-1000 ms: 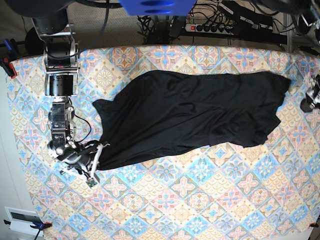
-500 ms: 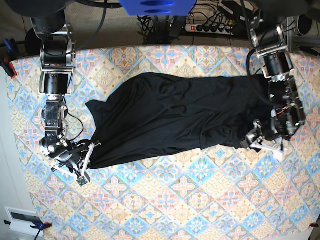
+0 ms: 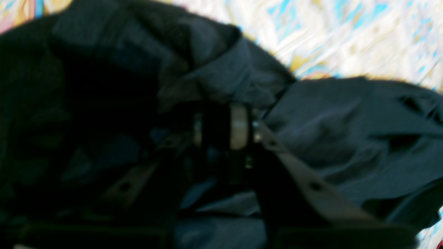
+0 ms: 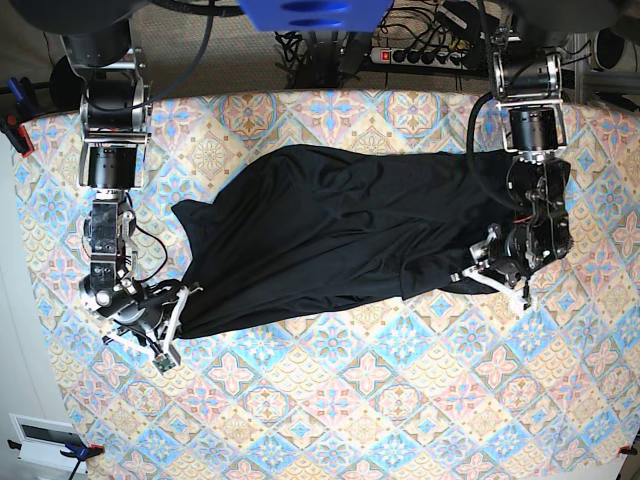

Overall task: Layout the t-shirt on the table in an organized manner, then fold the t-shirt properly
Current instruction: 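Release the shirt with the left gripper and regrasp its opposite end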

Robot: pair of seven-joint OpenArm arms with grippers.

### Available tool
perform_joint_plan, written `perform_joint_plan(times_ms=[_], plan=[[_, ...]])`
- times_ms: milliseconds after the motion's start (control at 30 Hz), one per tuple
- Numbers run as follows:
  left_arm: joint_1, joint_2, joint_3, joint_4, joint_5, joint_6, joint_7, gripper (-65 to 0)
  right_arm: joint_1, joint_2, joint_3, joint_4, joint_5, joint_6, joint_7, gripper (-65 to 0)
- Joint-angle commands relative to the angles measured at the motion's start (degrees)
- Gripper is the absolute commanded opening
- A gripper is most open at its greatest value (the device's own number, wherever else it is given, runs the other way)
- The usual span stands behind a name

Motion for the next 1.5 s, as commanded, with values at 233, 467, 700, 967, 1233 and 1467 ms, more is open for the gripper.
perform_joint_plan(times_ms=[233, 467, 700, 967, 1233, 1467], plan=[[1.7, -7.3, -7.5, 1.5, -6.3, 0.1, -1.9, -65.0, 2.0, 0.7, 0.2, 1.1, 0.4, -0.4, 1.2, -65.0], [7.0, -16.8, -8.5, 5.8, -21.5, 0.1, -1.0, -65.0, 1.9, 0.7, 0.4, 1.3, 0.5, -0.4, 1.2, -65.0], [18.2, -24.7, -16.3, 15.1, -29.0, 0.1, 1.9, -65.0, 0.2, 0.8, 0.5, 4.5, 0.5, -0.4, 0.6, -65.0], [33.3, -28.3, -20.3, 19.9, -29.1, 0.1, 2.7, -65.0, -6.7, 0.8, -0.5, 12.5, 0.5, -0.3, -0.8, -65.0], [32.9, -26.7, -20.6, 19.8, -29.2, 0.1, 2.6, -65.0, -12.1, 0.8, -7.9, 19.0, 0.5, -0.3, -1.5, -65.0], [19.1, -22.4, -20.1, 12.7, -29.0, 0.2, 2.8, -59.7, -12.0, 0.8, -8.2, 18.9, 0.5, -0.3, -1.7, -65.0]])
